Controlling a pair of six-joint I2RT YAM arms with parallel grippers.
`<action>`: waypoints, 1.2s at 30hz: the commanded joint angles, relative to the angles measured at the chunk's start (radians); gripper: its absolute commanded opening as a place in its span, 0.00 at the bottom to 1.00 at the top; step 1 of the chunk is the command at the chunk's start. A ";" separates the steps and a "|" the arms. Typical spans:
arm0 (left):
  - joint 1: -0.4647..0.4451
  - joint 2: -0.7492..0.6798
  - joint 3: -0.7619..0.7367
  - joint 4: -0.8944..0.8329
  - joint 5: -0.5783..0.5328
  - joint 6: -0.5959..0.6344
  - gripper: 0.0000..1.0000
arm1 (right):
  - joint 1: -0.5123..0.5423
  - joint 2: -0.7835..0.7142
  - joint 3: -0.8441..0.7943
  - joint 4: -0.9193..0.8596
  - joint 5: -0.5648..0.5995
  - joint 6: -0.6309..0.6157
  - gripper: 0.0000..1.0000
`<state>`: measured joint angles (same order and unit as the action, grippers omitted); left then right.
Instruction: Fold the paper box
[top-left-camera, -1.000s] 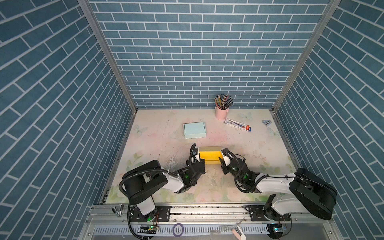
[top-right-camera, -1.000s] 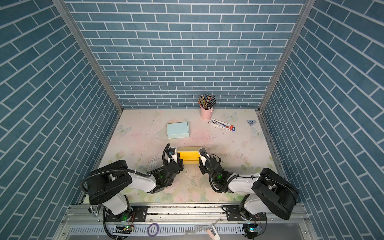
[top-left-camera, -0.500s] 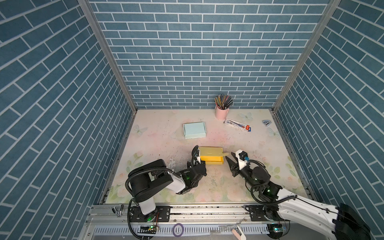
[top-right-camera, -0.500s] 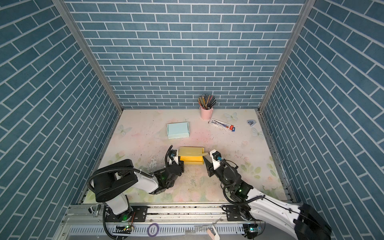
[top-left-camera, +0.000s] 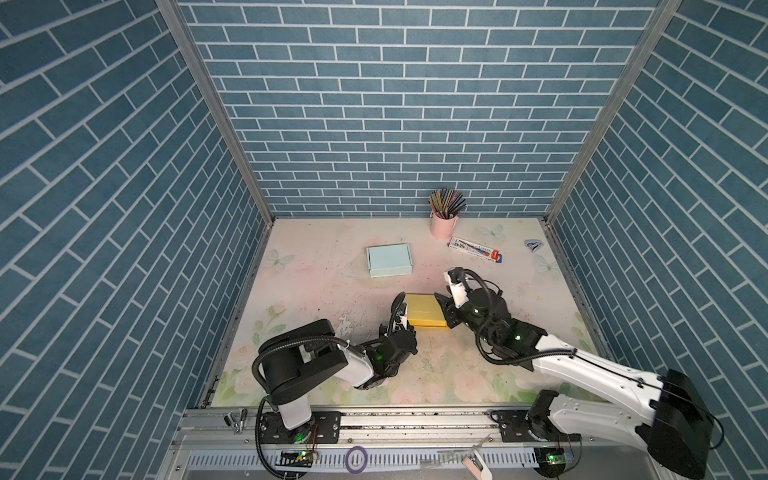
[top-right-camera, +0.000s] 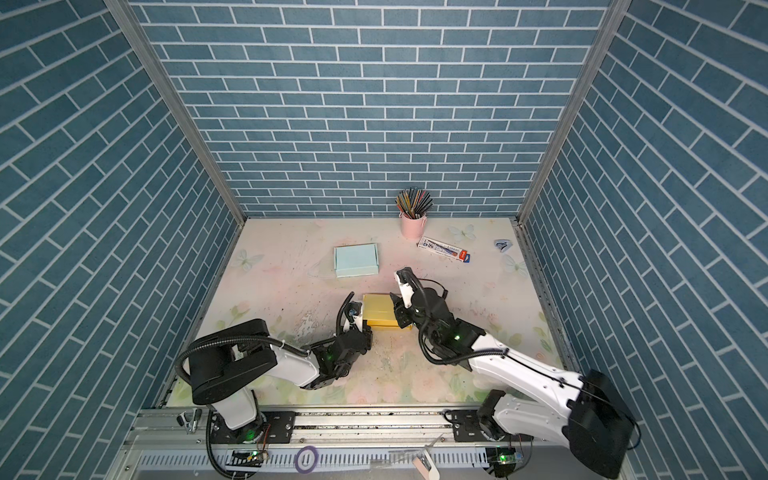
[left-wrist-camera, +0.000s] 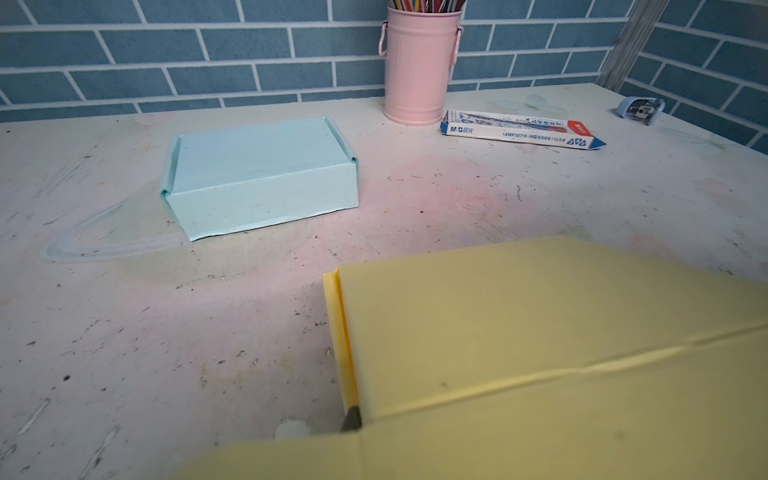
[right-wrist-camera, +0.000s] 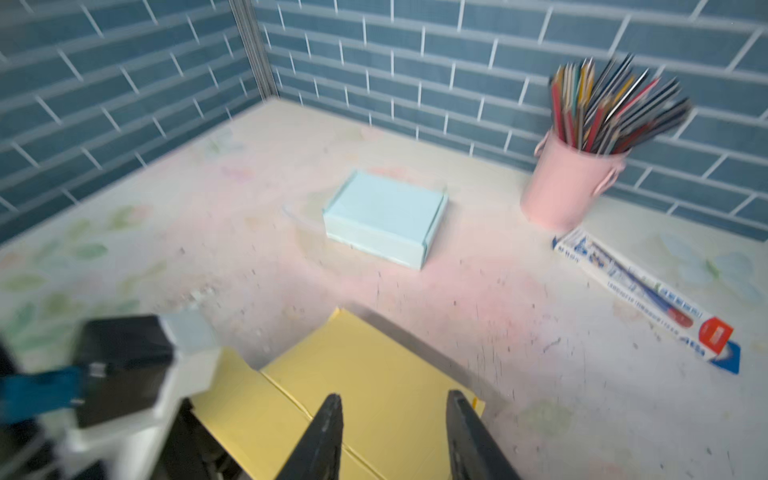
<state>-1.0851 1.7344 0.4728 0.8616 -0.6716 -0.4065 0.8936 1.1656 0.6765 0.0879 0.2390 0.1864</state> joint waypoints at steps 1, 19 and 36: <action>-0.006 -0.020 0.000 -0.011 0.038 -0.009 0.19 | -0.023 0.083 0.034 -0.098 -0.027 0.037 0.42; -0.077 -0.349 -0.053 -0.441 0.376 -0.105 0.99 | -0.096 0.230 -0.047 0.012 -0.067 0.071 0.40; 0.261 -0.454 0.298 -0.973 0.611 -0.094 0.93 | -0.099 0.207 -0.087 0.037 -0.082 0.079 0.40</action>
<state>-0.8631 1.2427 0.7444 -0.0780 -0.1410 -0.5304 0.7971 1.3838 0.6048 0.1238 0.1669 0.2321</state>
